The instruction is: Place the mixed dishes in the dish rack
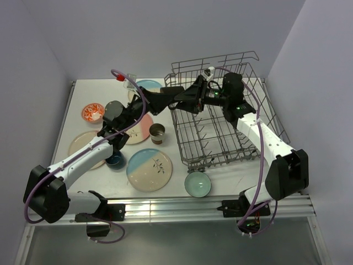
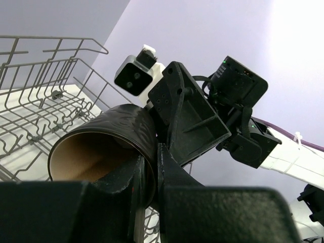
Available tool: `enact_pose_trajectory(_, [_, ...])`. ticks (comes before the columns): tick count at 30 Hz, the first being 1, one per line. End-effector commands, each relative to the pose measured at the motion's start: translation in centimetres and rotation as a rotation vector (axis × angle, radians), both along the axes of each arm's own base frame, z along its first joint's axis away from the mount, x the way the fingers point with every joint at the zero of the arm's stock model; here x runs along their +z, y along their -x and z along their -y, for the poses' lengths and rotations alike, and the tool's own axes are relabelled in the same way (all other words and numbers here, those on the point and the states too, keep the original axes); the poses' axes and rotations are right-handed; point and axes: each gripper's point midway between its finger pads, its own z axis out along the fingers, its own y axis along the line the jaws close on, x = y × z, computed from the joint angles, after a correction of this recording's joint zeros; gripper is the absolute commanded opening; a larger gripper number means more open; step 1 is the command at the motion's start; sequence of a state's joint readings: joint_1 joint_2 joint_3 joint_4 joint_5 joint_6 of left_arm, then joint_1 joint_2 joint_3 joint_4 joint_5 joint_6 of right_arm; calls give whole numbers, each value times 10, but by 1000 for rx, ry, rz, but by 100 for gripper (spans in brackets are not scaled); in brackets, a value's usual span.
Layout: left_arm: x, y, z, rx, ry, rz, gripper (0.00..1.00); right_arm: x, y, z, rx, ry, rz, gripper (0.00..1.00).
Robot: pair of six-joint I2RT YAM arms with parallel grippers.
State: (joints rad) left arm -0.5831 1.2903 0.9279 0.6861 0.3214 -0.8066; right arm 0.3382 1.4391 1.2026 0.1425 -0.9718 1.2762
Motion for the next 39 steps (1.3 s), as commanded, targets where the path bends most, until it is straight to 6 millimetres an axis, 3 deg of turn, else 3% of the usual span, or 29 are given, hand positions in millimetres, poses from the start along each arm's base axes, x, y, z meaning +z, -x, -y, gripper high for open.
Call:
enact_pose_trajectory(1, [53,19,-10,4,125,150,0,18,8,0,-5,-37,48,61])
enact_pose_trajectory(14, [57,18,-6,11,146,160,0,15,22,-12,46,-45,45,52])
enact_pose_trajectory(28, [55,29,3,-53,166,157,0,16,9,-17,48,-28,81,43])
enact_pose_trajectory(39, [49,33,13,-93,186,137,1,12,7,-12,69,-58,79,0])
